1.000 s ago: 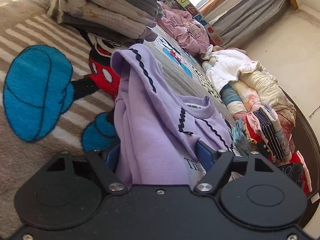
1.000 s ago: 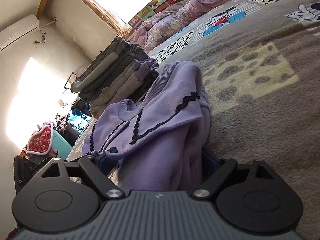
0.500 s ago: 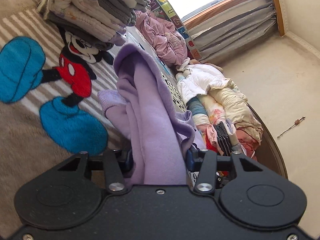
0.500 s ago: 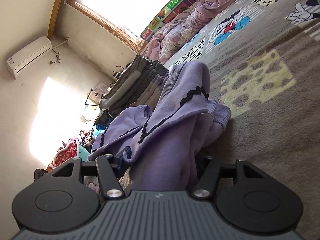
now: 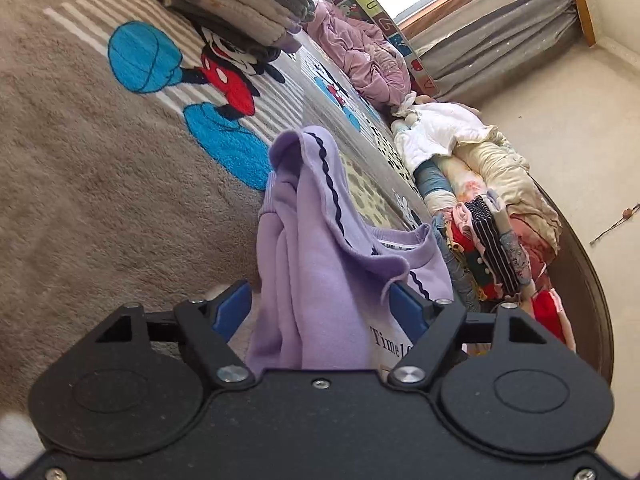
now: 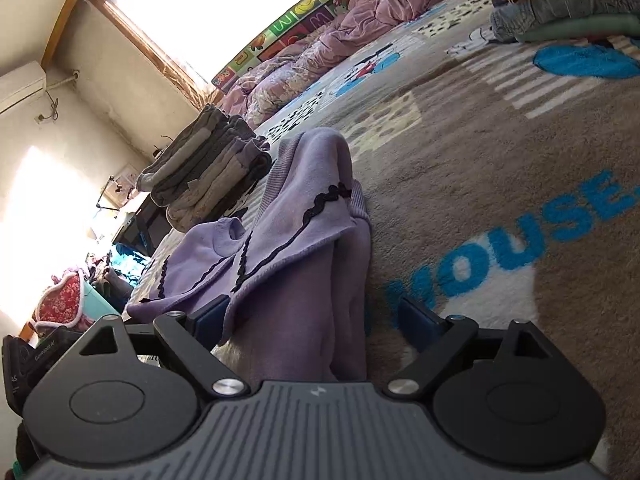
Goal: Fold clothes
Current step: 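Carry the sweatshirt with both grippers toward the clothes pile by the headboard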
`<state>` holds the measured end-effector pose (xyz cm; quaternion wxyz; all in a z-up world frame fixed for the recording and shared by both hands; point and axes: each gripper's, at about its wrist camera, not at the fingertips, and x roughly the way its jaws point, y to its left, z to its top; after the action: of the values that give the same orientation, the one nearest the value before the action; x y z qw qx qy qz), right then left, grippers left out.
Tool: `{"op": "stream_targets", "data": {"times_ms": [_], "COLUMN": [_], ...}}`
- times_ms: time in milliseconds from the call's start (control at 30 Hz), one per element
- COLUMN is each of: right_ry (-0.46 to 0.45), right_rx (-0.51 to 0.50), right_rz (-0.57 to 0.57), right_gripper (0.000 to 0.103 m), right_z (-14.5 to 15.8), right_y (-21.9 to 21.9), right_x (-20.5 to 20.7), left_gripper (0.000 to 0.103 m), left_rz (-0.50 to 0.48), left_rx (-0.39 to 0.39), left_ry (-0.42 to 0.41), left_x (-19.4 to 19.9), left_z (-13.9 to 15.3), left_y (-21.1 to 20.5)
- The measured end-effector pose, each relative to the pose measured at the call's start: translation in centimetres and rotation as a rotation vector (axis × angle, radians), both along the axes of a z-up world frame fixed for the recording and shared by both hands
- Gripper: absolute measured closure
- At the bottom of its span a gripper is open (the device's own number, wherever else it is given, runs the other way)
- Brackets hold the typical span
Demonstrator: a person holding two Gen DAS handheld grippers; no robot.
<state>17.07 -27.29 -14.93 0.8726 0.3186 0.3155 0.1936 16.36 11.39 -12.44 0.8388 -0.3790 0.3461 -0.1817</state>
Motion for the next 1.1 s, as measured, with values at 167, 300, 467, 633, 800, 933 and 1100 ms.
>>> {"op": "stream_targets", "data": {"times_ms": [167, 300, 467, 633, 800, 933, 1100], "right_ry": [-0.001, -0.013, -0.034, -0.12, -0.264, -0.393, -0.5], "right_rx": [0.051, 0.106, 0.207, 0.297, 0.338, 0.32, 0.301], "right_rz": [0.022, 0.054, 0.036, 0.005, -0.074, -0.141, -0.229], "right_gripper": [0.013, 0.032, 0.04, 0.041, 0.041, 0.041, 0.041], "right_z": [-1.0, -1.5, -1.0, 1.1, 4.8, 9.0, 14.1], "right_y": [0.7, 1.4, 0.2, -2.3, -6.2, -11.0, -18.3], "right_x": [0.2, 0.4, -1.6, -5.0, -7.5, -7.9, -5.2], "left_gripper": [0.031, 0.049, 0.053, 0.053, 0.055, 0.055, 0.055], "left_rz": [-0.026, -0.045, -0.086, -0.157, -0.233, -0.315, -0.427], "left_rx": [0.057, 0.001, -0.074, -0.127, -0.212, -0.26, -0.288], "left_ry": [-0.007, -0.005, -0.085, -0.182, -0.266, -0.328, -0.4], "left_x": [0.7, 1.0, -0.4, -1.8, -1.1, 2.3, 8.3], "left_z": [-1.0, -1.2, 1.0, 3.9, 7.6, 11.3, 16.2], "left_y": [-2.5, -3.2, -4.0, -6.5, -10.7, -15.8, -22.8]}}
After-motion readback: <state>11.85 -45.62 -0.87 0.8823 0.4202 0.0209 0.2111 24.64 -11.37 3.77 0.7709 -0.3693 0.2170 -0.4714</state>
